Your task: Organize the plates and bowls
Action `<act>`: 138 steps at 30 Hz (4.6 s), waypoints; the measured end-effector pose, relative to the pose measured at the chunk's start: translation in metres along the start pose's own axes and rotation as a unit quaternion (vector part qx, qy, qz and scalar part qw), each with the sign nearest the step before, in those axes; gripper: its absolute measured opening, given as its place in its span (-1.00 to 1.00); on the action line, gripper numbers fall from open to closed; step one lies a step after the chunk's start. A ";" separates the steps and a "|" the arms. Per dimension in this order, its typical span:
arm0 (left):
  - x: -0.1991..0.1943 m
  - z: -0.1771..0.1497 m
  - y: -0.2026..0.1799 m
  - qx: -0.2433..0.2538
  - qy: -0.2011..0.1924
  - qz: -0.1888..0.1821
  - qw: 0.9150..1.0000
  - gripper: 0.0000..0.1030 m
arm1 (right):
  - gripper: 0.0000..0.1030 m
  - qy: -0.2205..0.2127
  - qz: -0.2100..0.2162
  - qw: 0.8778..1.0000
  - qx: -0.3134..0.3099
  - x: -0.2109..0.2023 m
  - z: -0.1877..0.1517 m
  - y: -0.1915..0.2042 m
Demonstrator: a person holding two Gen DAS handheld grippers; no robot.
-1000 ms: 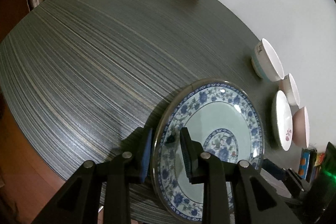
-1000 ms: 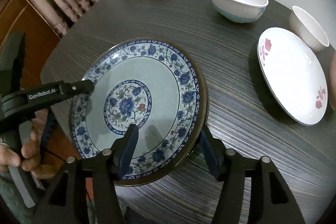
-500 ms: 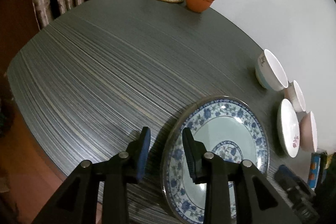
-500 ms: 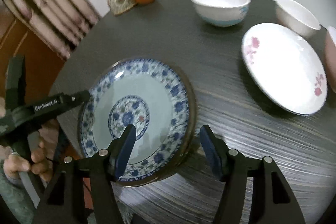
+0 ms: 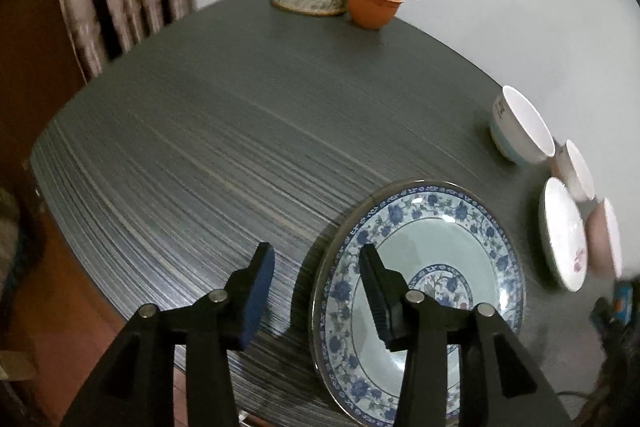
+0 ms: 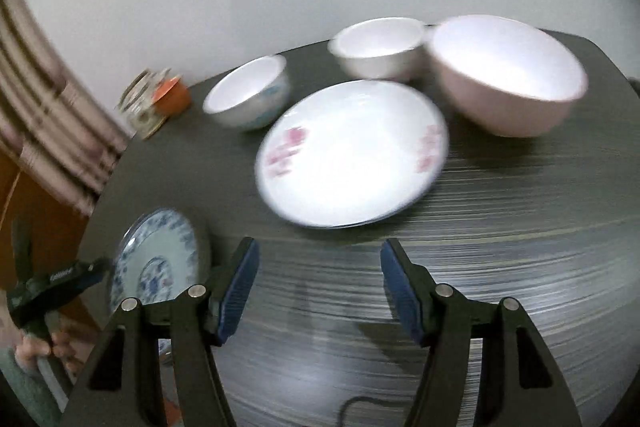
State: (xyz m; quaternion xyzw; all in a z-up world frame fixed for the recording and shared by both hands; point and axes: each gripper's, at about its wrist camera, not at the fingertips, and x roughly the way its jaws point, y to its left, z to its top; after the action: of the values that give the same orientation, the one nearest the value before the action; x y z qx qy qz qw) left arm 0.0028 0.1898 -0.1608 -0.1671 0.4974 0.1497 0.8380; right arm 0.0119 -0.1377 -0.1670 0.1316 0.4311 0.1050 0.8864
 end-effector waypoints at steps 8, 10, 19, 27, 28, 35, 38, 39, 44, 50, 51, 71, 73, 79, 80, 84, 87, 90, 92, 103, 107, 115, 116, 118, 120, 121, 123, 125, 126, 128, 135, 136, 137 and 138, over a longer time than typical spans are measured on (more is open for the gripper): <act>-0.011 -0.004 -0.036 0.067 -0.033 0.044 0.996 -0.05 | 0.19 -0.007 -0.017 0.999 0.037 -0.005 0.011 -0.046; -0.011 -0.005 -0.053 0.088 -0.025 0.050 0.994 -0.05 | 0.18 -0.006 -0.017 0.999 0.043 -0.003 0.012 -0.053; -0.011 0.004 -0.150 0.151 -0.001 -0.054 0.987 -0.04 | 0.00 0.001 -0.019 0.999 0.042 0.008 0.022 -0.069; 0.027 0.016 -0.226 0.147 0.048 -0.120 0.981 -0.04 | -0.20 0.011 -0.013 0.999 0.033 0.028 0.042 -0.075; 0.033 0.017 -0.231 0.145 0.052 -0.123 0.980 -0.04 | -0.21 0.012 -0.012 0.999 0.034 0.030 0.043 -0.075; 0.077 0.025 -0.262 0.141 0.090 -0.128 0.978 -0.04 | -0.30 0.019 -0.002 0.999 0.029 0.051 0.057 -0.075; 0.092 0.026 -0.267 0.138 0.105 -0.131 0.976 -0.04 | -0.32 0.023 0.001 0.999 0.027 0.059 0.061 -0.075; 0.096 0.027 -0.268 0.136 0.110 -0.133 0.976 -0.04 | -0.34 0.025 0.002 0.999 0.026 0.061 0.062 -0.076; 0.110 0.028 -0.275 0.132 0.115 -0.140 0.974 -0.12 | -0.47 0.031 0.006 0.999 0.026 0.069 0.064 -0.079; 0.120 0.032 -0.282 0.128 0.126 -0.147 0.973 -0.44 | -0.63 0.032 0.012 0.999 0.025 0.074 0.070 -0.082; 0.121 0.032 -0.283 0.130 0.125 -0.146 0.973 -0.45 | -0.63 0.032 0.013 0.999 0.026 0.075 0.071 -0.083; 0.113 0.001 -0.296 0.146 0.156 -0.131 0.968 -0.59 | -0.77 0.079 0.020 0.995 0.050 0.066 0.050 -0.082; 0.110 -0.007 -0.294 0.147 0.164 -0.129 0.967 -0.59 | -0.76 0.087 0.021 0.995 0.053 0.060 0.042 -0.081; 0.096 -0.032 -0.290 0.158 0.180 -0.121 0.963 -0.60 | -0.77 0.109 0.024 0.992 0.066 0.043 0.014 -0.077; 0.094 -0.036 -0.289 0.158 0.182 -0.121 0.963 -0.60 | -0.77 0.112 0.023 0.991 0.066 0.040 0.011 -0.076; 0.086 -0.053 -0.285 0.163 0.192 -0.118 0.960 -0.60 | -0.76 0.125 0.022 0.990 0.067 0.031 -0.006 -0.069; 0.083 -0.065 -0.282 0.168 0.200 -0.116 0.958 -0.60 | -0.76 0.139 0.023 0.988 0.067 0.024 -0.018 -0.070; 0.081 -0.071 -0.282 0.173 0.206 -0.116 0.956 -0.60 | -0.76 0.154 0.024 0.986 0.067 0.018 -0.028 -0.071; 0.082 -0.074 -0.284 0.176 0.208 -0.117 0.955 -0.60 | -0.76 0.161 0.023 0.985 0.064 0.014 -0.032 -0.072; 0.056 -0.080 -0.246 0.175 0.210 -0.126 0.954 -0.60 | -0.73 0.165 0.032 0.984 0.065 0.011 -0.038 -0.075; 0.046 -0.084 -0.240 0.175 0.205 -0.129 0.954 -0.60 | -0.72 0.165 0.036 0.984 0.064 0.010 -0.038 -0.077; 0.048 -0.080 -0.245 0.179 0.195 -0.129 0.956 -0.60 | -0.73 0.164 0.028 0.985 0.051 0.011 -0.037 -0.073; 0.048 -0.080 -0.245 0.178 0.194 -0.129 0.956 -0.60 | -0.74 0.163 0.027 0.985 0.049 0.011 -0.037 -0.072; 0.046 -0.078 -0.245 0.178 0.191 -0.133 0.956 -0.60 | -0.75 0.161 0.026 0.986 0.044 0.009 -0.038 -0.071; 0.045 -0.077 -0.245 0.178 0.189 -0.136 0.956 -0.60 | -0.75 0.159 0.026 0.986 0.042 0.008 -0.038 -0.070; 0.044 -0.076 -0.246 0.179 0.187 -0.137 0.956 -0.60 | -0.75 0.158 0.026 0.986 0.042 0.007 -0.038 -0.070; 0.042 -0.075 -0.245 0.179 0.185 -0.138 0.956 -0.60 | -0.75 0.156 0.024 0.987 0.043 0.005 -0.038 -0.070; 0.040 -0.073 -0.244 0.179 0.183 -0.140 0.957 -0.60 | -0.75 0.153 0.024 0.987 0.042 0.003 -0.036 -0.069; 0.039 -0.072 -0.244 0.178 0.181 -0.141 0.957 -0.60 | -0.75 0.151 0.024 0.987 0.040 0.002 -0.036 -0.068; 0.036 -0.070 -0.242 0.178 0.178 -0.142 0.957 -0.60 | -0.75 0.147 0.023 0.988 0.038 0.000 -0.034 -0.067; 0.027 -0.064 -0.234 0.172 0.170 -0.145 0.959 -0.60 | -0.75 0.135 0.024 0.990 0.027 -0.008 -0.029 -0.059; 0.025 -0.063 -0.231 0.171 0.168 -0.146 0.960 -0.60 | -0.75 0.134 0.024 0.990 0.027 -0.008 -0.029 -0.058; 0.024 -0.061 -0.230 0.170 0.167 -0.146 0.960 -0.60 | -0.75 0.132 0.024 0.991 0.026 -0.009 -0.028 -0.057; 0.022 -0.060 -0.227 0.168 0.166 -0.147 0.961 -0.60 | -0.75 0.131 0.024 0.991 0.024 -0.011 -0.028 -0.056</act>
State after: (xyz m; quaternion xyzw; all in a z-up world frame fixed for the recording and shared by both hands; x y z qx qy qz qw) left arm 0.0611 -0.0382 -0.1771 -0.1179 0.6171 -0.0906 0.7727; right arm -0.0129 -0.1896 -0.1938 0.1483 0.5424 0.1319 0.8164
